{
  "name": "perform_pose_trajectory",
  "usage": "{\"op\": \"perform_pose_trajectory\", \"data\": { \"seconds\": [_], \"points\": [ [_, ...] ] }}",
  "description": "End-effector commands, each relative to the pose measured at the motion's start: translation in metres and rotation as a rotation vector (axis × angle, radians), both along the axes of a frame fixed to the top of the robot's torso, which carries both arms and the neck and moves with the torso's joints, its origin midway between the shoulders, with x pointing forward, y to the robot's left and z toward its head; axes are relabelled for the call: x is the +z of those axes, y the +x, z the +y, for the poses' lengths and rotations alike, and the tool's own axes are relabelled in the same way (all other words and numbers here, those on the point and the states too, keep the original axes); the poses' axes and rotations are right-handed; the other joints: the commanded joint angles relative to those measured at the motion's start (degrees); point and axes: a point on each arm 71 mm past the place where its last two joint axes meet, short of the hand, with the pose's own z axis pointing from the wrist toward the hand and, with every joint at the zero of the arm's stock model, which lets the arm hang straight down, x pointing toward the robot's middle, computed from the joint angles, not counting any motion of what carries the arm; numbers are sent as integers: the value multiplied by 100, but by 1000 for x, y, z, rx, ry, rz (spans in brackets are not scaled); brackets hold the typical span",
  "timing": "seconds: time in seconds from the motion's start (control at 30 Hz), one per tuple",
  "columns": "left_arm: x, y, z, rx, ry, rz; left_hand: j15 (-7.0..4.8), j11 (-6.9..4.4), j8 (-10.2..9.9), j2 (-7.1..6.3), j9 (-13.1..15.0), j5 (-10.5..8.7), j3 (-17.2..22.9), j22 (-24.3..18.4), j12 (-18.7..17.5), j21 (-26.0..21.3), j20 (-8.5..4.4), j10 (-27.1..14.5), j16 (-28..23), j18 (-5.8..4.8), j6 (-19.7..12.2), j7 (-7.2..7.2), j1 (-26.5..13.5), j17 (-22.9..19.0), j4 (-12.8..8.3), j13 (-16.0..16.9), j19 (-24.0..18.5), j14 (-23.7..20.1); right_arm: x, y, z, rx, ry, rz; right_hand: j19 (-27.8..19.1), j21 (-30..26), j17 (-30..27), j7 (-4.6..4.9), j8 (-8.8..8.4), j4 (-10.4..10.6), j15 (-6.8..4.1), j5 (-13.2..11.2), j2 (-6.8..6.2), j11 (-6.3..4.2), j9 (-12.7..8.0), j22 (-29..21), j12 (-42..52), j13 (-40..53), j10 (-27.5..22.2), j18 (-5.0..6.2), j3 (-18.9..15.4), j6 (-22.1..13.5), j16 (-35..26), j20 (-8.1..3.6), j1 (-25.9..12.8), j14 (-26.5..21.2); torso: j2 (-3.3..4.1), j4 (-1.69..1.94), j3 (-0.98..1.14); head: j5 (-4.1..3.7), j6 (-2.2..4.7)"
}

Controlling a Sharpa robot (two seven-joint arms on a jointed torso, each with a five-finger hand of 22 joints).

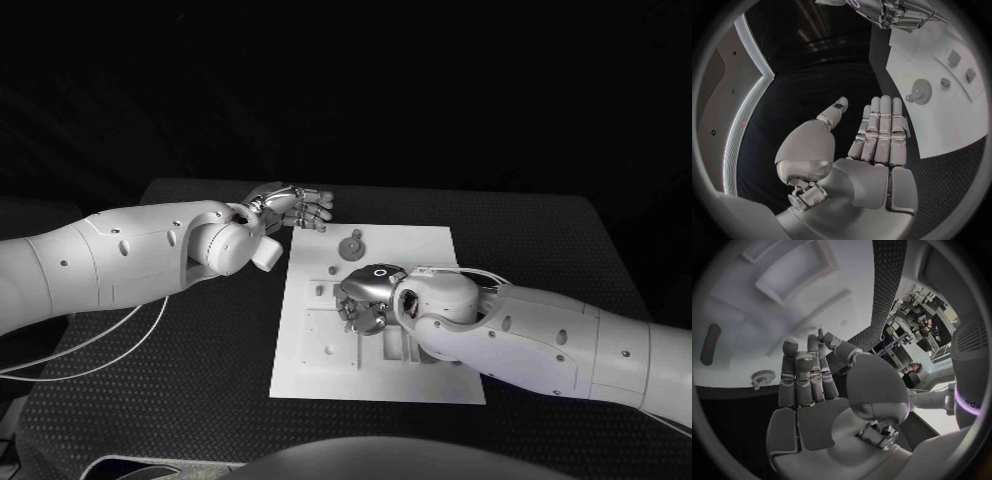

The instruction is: Assemble the parts on the task board

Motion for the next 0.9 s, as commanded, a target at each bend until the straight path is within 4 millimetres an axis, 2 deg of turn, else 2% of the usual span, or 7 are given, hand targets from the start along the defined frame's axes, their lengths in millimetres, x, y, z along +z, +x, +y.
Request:
{"op": "perform_pose_trajectory", "data": {
  "seconds": [0.03,0.9],
  "points": [
    [3,0,-3,-10,-4,-19,12,26,22,13,-6,24,-4,-10,-13,-21,-9,-16,-28,-4,29,2,67,-9,-26,-7,-7,37,-1,-1,1,14,-14,-11,41,34,-7,-38,34,3,-16,20,1,-27,7,9,38,7,-7,119,25,17,-10,-15,76,38,1,-3,0,9,-10],
    [2,1,-3,-14,-3,-17,14,34,14,15,-12,24,-7,-20,-23,-20,-8,-31,-38,-5,19,8,80,-10,-44,-13,-7,40,-9,-4,2,24,-36,-4,46,39,-13,-39,31,5,-18,20,-4,-29,11,13,43,24,-8,119,33,23,-13,-19,69,47,-1,-3,1,29,-29]
  ]
}}
